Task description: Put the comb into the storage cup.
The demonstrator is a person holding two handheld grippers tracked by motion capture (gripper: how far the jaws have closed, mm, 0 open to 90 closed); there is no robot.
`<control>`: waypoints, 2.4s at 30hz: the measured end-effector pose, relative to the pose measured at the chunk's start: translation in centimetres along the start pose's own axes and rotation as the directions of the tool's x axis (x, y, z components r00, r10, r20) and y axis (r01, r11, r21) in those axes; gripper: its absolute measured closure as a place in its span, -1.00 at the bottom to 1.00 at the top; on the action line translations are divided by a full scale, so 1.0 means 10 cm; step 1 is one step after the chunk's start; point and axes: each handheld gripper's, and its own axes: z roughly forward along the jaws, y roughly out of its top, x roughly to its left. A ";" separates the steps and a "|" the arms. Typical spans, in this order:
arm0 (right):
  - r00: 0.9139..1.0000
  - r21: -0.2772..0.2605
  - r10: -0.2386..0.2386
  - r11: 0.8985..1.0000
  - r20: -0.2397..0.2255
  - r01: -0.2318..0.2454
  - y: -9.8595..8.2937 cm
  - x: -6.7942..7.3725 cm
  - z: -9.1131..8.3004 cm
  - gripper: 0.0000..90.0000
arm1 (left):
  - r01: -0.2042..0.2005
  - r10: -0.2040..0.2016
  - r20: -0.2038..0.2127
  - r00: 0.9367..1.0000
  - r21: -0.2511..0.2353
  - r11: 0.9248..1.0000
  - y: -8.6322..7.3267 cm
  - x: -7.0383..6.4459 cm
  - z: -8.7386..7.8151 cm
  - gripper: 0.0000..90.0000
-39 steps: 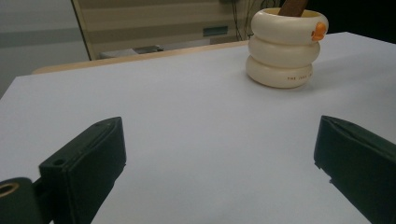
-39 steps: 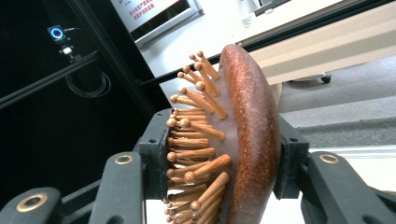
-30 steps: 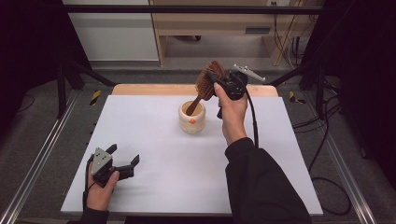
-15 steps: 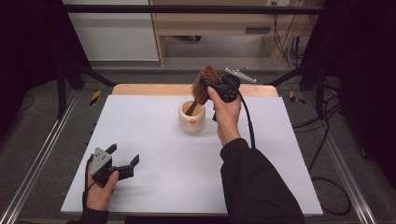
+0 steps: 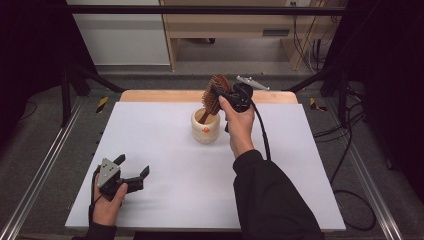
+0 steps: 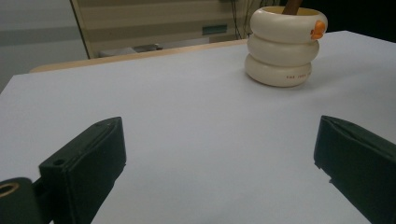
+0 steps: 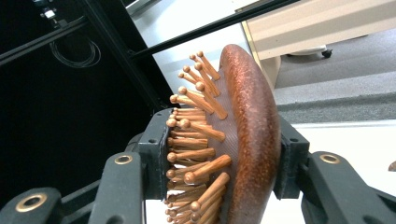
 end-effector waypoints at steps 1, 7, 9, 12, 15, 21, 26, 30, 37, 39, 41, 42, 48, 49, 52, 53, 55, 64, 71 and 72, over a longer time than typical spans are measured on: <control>1.000 0.001 0.000 1.000 0.001 0.000 0.00 0.00 0.00 0.11 | -0.001 0.001 0.001 1.000 0.001 1.000 0.00 0.00 0.00 -0.95; 1.000 0.001 0.007 1.000 0.007 -0.007 -0.01 -0.04 0.01 0.11 | -0.001 0.001 0.002 1.000 0.000 1.000 0.00 0.00 0.00 -0.95; 1.000 0.003 0.004 1.000 0.011 -0.004 -0.01 -0.05 0.02 0.11 | -0.002 0.002 0.003 1.000 0.001 1.000 0.00 0.00 0.00 -0.95; 1.000 0.007 0.006 1.000 0.018 -0.006 -0.03 -0.06 0.03 0.11 | -0.002 0.002 0.005 1.000 0.001 1.000 0.00 -0.01 0.01 -0.95; 1.000 0.008 0.009 1.000 0.017 -0.009 -0.04 -0.06 0.04 0.11 | -0.002 0.002 0.006 1.000 0.001 1.000 0.00 -0.01 0.01 -0.95; 0.999 0.011 0.031 0.999 0.012 -0.031 -0.07 -0.07 0.06 0.10 | -0.001 0.001 0.006 1.000 0.001 1.000 0.00 -0.01 0.01 -0.95; 0.999 0.016 0.032 0.999 0.017 -0.032 -0.09 -0.09 0.07 0.10 | -0.004 0.004 0.008 1.000 0.003 1.000 0.00 -0.02 0.01 -0.95; 0.999 0.017 0.033 0.999 0.017 -0.033 -0.09 -0.10 0.07 0.10 | -0.003 0.003 0.007 1.000 0.001 1.000 0.00 -0.01 0.01 -0.95; 0.999 0.020 0.037 0.999 0.017 -0.037 -0.10 -0.10 0.08 0.10 | -0.002 0.002 0.008 1.000 0.000 1.000 0.00 -0.01 0.01 -0.95; 0.999 0.021 0.036 0.999 0.018 -0.036 -0.11 -0.11 0.08 0.10 | -0.002 0.002 0.008 1.000 0.000 1.000 0.00 -0.01 0.01 -0.95; 0.999 0.023 0.035 0.999 0.019 -0.035 -0.11 -0.11 0.09 0.10 | -0.002 0.002 0.008 1.000 0.000 1.000 0.00 -0.01 0.01 -0.95; 0.999 0.023 0.035 0.999 0.019 -0.035 -0.11 -0.11 0.09 0.10 | -0.002 0.002 0.008 1.000 0.000 1.000 0.00 -0.01 0.01 -0.95; 0.999 0.026 0.035 0.999 0.019 -0.035 -0.12 -0.11 0.10 0.10 | -0.002 0.002 0.008 1.000 0.000 1.000 0.00 -0.01 0.01 -0.95; 0.999 0.026 0.035 0.999 0.019 -0.035 -0.12 -0.11 0.10 0.10 | -0.002 0.002 0.008 1.000 0.000 1.000 0.00 -0.01 0.01 -0.95; 0.999 0.028 0.034 0.999 0.018 -0.035 -0.13 -0.11 0.10 0.10 | -0.002 0.002 0.008 1.000 0.000 1.000 0.00 -0.01 0.01 -0.95; 0.999 0.029 0.038 0.999 0.019 -0.038 -0.13 -0.11 0.10 0.10 | -0.002 0.002 0.008 1.000 0.000 1.000 0.00 -0.01 0.01 -0.95; 0.999 0.030 0.038 0.999 0.020 -0.039 -0.14 -0.11 0.11 0.10 | -0.001 0.001 0.009 1.000 0.000 1.000 0.00 -0.01 0.01 -0.95; 0.999 0.034 0.035 0.999 0.021 -0.036 -0.15 -0.11 0.12 0.10 | -0.001 0.001 0.010 1.000 0.000 1.000 0.00 -0.01 0.01 -0.95; 0.999 0.035 0.041 0.999 0.019 -0.041 -0.15 -0.12 0.12 0.09 | -0.001 0.001 0.010 1.000 0.000 1.000 0.00 -0.01 0.01 -0.95; 0.999 0.033 0.039 0.999 0.018 -0.040 -0.15 -0.12 0.12 0.09 | -0.001 0.001 0.010 1.000 0.000 1.000 0.00 -0.01 0.01 -0.95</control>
